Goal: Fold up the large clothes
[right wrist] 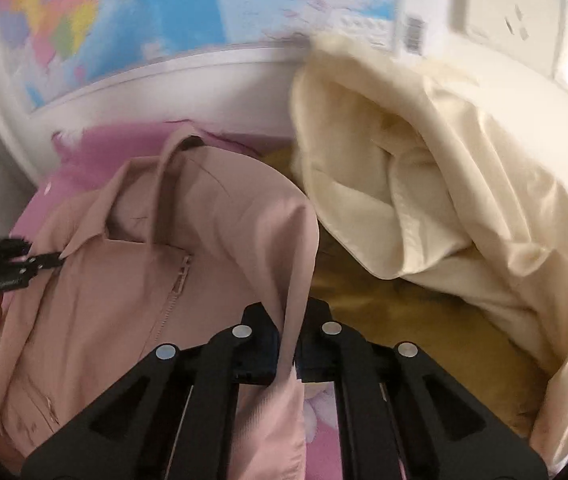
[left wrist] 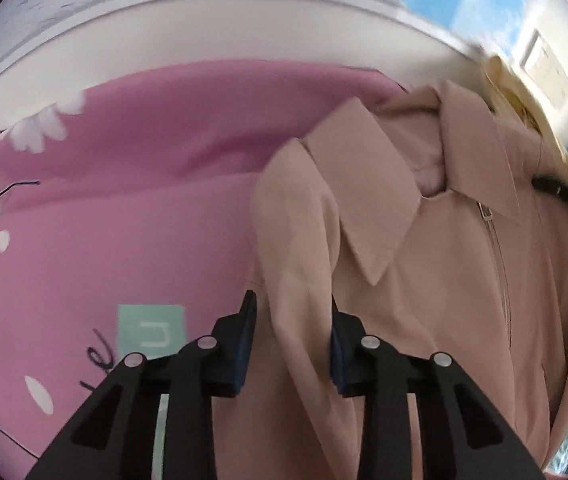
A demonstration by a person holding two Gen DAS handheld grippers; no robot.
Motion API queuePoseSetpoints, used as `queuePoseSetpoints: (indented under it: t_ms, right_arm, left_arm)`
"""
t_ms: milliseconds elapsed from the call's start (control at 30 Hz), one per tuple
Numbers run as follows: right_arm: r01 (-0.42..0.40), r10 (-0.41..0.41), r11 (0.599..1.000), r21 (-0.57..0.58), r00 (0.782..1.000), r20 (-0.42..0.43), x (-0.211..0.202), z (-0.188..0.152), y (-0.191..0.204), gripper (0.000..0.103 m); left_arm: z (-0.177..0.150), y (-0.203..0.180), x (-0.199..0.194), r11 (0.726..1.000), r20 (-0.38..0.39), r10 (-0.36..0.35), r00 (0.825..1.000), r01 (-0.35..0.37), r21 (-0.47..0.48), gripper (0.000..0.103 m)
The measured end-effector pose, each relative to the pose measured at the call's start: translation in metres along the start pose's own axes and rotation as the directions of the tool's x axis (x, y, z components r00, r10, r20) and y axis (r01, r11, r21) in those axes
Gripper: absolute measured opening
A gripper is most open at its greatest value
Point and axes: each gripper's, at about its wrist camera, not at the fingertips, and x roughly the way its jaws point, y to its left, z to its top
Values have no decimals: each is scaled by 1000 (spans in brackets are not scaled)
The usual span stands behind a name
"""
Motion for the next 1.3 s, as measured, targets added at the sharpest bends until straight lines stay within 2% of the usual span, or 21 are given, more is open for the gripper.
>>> queuePoseSetpoints:
  t_ms: [33,67,100,133,200,333,500,567,667,700,733,767,800,833,900,967,1100,1133,1200,1233,1300]
  right_arm:
    - [4,-3,1000,29,1000,-29,7,-3,-3,25]
    - [-3,5,999,45,999,-52,10,-9,-6,27]
    - [-23,25,998,61,999,-38,4,-18,-12,38]
    - [-48,49,994,100,999,-6,-9,-25,-16,65]
    - [-78,69,987,143,996,64,-38,-41,-22,84]
    - [-100,89,991,93,989,120,-99,-100,-9,89]
    - [-98,97,995,17,993,63,-140,-196,32,98]
    - [-122,122,992,-2,992,23,-138,-222,49,98]
    - [-64,62,997,-54,997,-37,-121,-251,72,98]
    - [-45,43,997,-64,998,-44,-115,-255,75,93]
    - [-55,53,997,-56,998,-40,-112,-258,74,70]
    - [-84,83,996,-33,996,-43,-110,-255,69,53]
    - [-108,108,994,5,993,-47,-108,-250,58,23]
    - [-145,147,988,58,989,-28,-116,-246,44,3]
    - [-147,145,985,89,989,29,-135,-242,28,3]
    - [-63,54,993,102,995,84,-162,-234,8,3]
    - [57,-91,980,192,981,172,-197,-215,-43,3]
    - [105,-146,969,225,973,176,-198,-210,-59,3]
    - [132,-179,951,278,972,150,-189,-212,-88,5]
    - [196,-236,936,293,966,109,-175,-211,-99,7]
    - [289,-314,910,296,949,37,-155,-216,-114,18]
  left_arm:
    - [-2,1,-3,1000,7,1,1000,-1,-8,35]
    - [-7,2,-11,1000,29,0,1000,1,-4,37]
    - [-11,1,-16,1000,42,-6,999,5,9,42]
    - [-18,-1,-26,999,65,-18,998,16,32,49]
    - [-29,-2,-45,997,98,-45,994,39,65,53]
    - [-57,7,-79,990,154,-84,984,64,129,57]
    - [-83,4,-98,983,182,-123,976,95,156,60]
    - [-92,1,-98,985,185,-116,976,89,151,61]
    - [-102,-1,-96,987,178,-117,977,94,131,61]
    - [-104,1,-96,987,176,-122,977,102,122,61]
    - [-107,0,-97,989,176,-116,978,96,113,61]
    - [-108,1,-97,990,177,-108,978,89,108,61]
    - [-110,1,-99,991,178,-103,979,85,103,61]
    - [-114,2,-102,992,182,-101,978,84,97,61]
    - [-119,4,-108,992,194,-101,976,84,97,61]
    - [-123,7,-114,993,202,-95,975,77,94,61]
    - [-133,10,-123,992,201,-96,975,78,99,61]
    - [-136,10,-124,992,197,-97,976,78,104,61]
    - [-145,9,-129,988,187,-119,975,97,121,61]
    - [-149,9,-132,986,182,-131,975,108,129,61]
    - [-160,6,-139,982,176,-138,975,112,151,64]
